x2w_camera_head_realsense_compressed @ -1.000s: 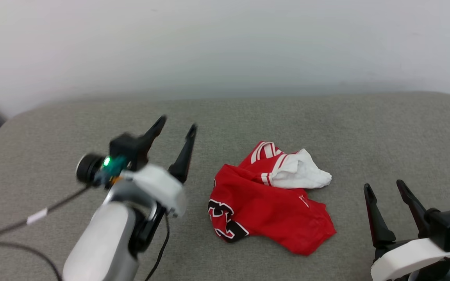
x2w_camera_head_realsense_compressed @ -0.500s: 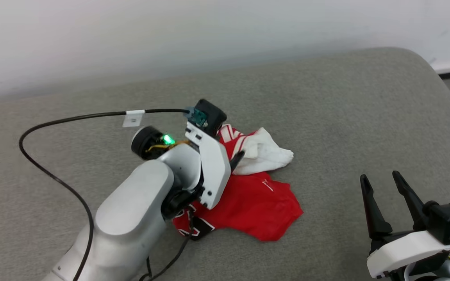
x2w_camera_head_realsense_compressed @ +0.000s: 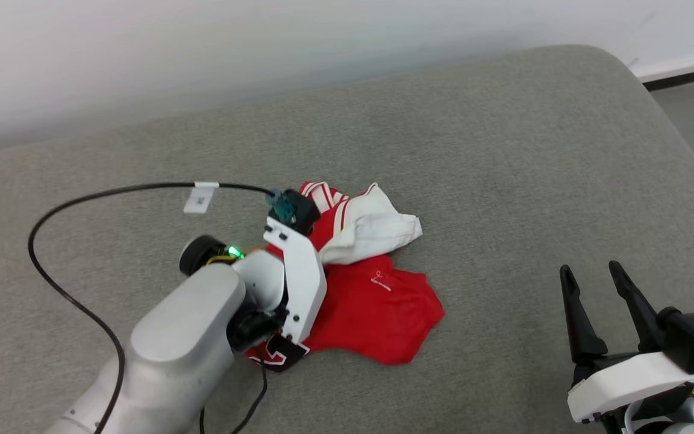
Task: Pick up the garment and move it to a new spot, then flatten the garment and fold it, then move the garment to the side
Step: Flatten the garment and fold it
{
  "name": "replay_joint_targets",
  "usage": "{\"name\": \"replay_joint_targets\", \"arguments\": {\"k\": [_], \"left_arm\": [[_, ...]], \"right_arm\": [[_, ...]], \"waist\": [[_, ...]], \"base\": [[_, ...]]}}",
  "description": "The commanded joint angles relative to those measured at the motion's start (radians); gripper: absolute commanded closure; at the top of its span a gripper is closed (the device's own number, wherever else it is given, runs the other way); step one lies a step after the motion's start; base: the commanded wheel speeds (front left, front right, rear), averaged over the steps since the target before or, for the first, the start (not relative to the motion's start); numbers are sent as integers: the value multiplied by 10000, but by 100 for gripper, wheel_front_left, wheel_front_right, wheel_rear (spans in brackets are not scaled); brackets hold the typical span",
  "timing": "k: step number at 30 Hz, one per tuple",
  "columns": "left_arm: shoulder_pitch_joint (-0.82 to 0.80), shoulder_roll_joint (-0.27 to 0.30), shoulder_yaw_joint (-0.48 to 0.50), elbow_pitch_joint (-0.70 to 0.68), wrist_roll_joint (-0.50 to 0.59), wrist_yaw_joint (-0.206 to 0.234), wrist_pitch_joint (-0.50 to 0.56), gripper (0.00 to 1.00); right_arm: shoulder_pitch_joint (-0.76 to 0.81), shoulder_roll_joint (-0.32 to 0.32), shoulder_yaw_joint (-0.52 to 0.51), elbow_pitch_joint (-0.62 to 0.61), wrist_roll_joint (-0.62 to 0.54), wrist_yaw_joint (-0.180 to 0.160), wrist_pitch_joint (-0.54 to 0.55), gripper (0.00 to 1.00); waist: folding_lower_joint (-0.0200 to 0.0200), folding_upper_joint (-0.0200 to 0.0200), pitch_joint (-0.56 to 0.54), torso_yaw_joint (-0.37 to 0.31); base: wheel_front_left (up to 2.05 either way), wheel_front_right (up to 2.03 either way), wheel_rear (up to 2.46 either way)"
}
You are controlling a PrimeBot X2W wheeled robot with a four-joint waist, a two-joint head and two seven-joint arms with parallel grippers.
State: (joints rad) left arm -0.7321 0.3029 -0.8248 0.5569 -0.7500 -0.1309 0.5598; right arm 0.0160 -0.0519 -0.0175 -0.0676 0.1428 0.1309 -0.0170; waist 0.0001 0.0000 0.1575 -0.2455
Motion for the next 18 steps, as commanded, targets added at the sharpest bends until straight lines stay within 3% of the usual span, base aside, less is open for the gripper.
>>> {"name": "replay_joint_targets", "arguments": {"k": [1,6,9,14,18], "left_arm": [[-251,16,55,14,56,11,-149,100],[-544,156,444,-278,142,93,-1224,100],[-475,379,912,-729,104,422,-2006,100],[874,1020,1833,-1826,-163,1443,-3206,100],[2892,1444,2616,-2582,-805,2452,-3914,100]], "right_arm": [[4,27,-8,6,-16,-3,-28,0],[31,25,-62,-46,-85,-3,18,0],[82,25,-104,-98,-123,-3,62,0],[269,24,-232,-232,-201,-3,228,0],[345,24,-273,-309,-150,-3,307,0]], "waist": [[-1,0,-65,123],[-1,0,-284,656],[-1,0,-398,1030],[-1,0,-609,1651],[-1,0,-770,1985]], "base": [[0,0,0],[0,0,0],[0,0,0],[0,0,0],[0,0,0]]}}
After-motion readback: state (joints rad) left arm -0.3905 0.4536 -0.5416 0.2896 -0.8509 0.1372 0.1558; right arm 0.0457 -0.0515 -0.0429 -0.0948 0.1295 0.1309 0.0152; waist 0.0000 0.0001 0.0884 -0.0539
